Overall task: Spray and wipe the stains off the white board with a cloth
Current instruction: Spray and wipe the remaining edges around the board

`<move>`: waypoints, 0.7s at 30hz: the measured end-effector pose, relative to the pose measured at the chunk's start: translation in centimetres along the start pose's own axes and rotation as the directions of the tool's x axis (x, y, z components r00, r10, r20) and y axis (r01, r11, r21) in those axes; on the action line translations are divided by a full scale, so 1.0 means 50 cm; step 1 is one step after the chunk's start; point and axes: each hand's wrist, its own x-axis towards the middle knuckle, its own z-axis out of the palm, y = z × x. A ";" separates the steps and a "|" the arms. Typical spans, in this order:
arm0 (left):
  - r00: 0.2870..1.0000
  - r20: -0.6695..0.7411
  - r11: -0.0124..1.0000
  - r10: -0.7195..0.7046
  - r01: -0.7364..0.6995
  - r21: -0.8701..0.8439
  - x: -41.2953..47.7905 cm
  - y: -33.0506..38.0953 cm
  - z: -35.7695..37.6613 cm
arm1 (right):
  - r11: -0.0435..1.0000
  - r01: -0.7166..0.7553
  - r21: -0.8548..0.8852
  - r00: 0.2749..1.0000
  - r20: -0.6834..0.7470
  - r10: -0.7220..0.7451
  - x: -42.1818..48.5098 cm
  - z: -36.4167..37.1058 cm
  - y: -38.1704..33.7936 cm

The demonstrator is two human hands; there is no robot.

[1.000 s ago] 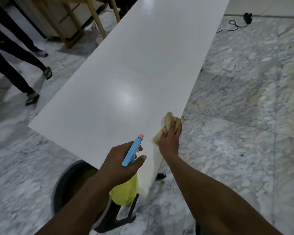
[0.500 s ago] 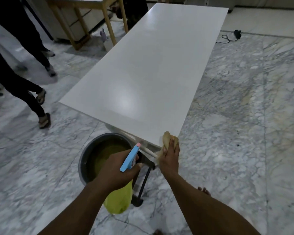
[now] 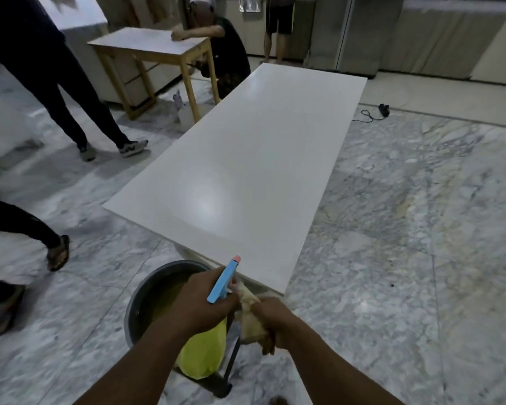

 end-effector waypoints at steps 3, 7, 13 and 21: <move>0.999 -0.034 1.000 0.011 -0.010 0.024 0.013 0.010 -0.032 | 0.859 -0.165 0.485 0.980 0.179 0.087 -0.012 -0.010 -0.074; 0.995 -0.096 0.999 -0.029 0.031 0.023 0.026 0.013 -0.080 | 0.723 -0.181 0.666 0.948 0.315 -0.053 -0.021 -0.026 -0.186; 0.990 -0.118 0.994 -0.075 0.084 0.072 0.026 -0.014 -0.118 | 0.625 -0.135 0.769 0.899 0.360 -0.248 -0.001 0.000 -0.252; 0.994 -0.108 0.996 -0.035 0.044 0.081 0.016 -0.079 -0.184 | 0.693 -0.042 0.720 0.907 0.318 -0.275 0.026 0.102 -0.284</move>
